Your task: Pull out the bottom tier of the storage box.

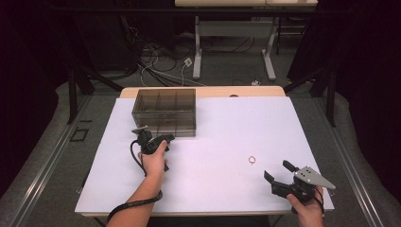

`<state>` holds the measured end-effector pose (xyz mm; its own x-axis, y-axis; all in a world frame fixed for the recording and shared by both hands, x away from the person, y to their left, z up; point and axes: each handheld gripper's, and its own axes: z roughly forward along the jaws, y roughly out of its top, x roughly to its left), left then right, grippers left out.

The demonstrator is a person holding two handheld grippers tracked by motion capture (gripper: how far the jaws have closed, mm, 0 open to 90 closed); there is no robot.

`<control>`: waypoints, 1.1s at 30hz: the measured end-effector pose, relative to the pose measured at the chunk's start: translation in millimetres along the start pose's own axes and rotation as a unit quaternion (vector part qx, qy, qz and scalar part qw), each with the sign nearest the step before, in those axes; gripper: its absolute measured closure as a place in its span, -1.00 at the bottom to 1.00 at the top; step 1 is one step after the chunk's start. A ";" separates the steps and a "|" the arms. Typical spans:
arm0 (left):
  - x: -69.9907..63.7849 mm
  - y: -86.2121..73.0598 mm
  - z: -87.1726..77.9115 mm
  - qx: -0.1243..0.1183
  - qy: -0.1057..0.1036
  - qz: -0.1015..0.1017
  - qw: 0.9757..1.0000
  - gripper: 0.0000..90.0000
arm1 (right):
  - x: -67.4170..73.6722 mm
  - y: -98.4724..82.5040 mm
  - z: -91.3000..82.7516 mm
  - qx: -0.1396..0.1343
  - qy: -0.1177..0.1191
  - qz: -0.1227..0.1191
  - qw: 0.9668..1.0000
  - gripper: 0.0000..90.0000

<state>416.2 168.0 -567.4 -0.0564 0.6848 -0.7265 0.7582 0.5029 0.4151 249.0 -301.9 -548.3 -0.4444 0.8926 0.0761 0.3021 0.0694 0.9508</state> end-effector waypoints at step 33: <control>-0.5 15.3 -28.6 -0.049 0.058 0.103 0.992 -0.10 | 0.8 -0.6 1.1 -0.001 -0.001 0.002 1.000 -0.67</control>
<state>409.2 190.5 -545.0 0.0148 0.8313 -0.5556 0.6949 0.3910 0.6035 249.4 -300.7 -549.1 -0.4420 0.8934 0.0801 0.3019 0.0641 0.9512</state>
